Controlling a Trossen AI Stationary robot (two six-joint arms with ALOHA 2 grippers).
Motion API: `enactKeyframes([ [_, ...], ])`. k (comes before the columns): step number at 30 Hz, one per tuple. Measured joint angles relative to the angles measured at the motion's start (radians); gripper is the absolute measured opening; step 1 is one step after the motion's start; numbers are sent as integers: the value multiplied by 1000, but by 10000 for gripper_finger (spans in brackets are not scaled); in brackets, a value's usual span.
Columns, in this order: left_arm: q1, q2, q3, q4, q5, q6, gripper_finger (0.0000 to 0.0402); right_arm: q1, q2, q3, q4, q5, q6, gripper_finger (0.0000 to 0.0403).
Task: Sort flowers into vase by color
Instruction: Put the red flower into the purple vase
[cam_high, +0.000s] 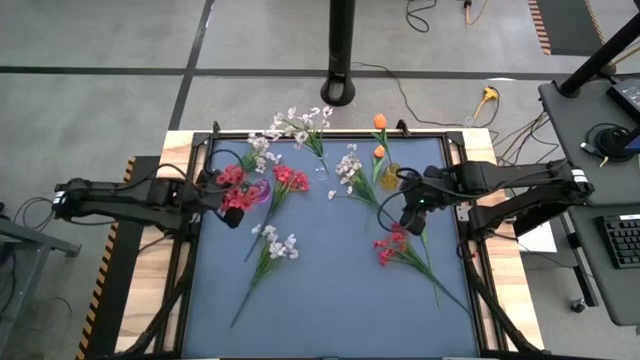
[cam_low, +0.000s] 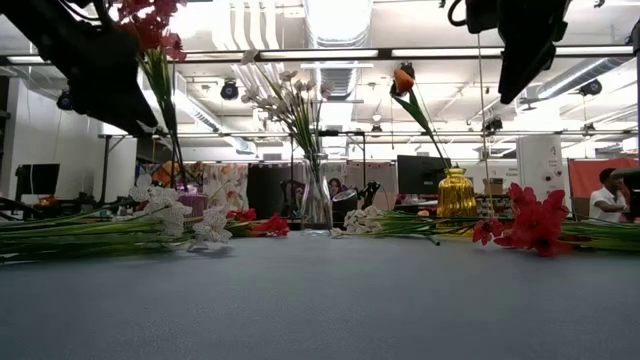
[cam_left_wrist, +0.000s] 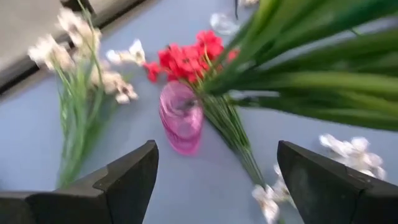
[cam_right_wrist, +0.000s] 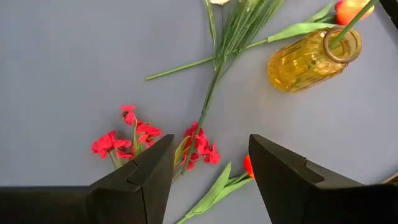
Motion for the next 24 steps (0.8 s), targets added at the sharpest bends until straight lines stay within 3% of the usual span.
enactKeyframes([
  [9,-8,5,79,-42,19,-36,308,0,11,0,-2,-20,-19,199],
  [18,-8,5,179,-277,68,-103,308,0,11,0,-1,-20,-23,199],
  [24,-8,5,249,-338,82,-126,308,0,11,0,1,-20,-30,199],
])
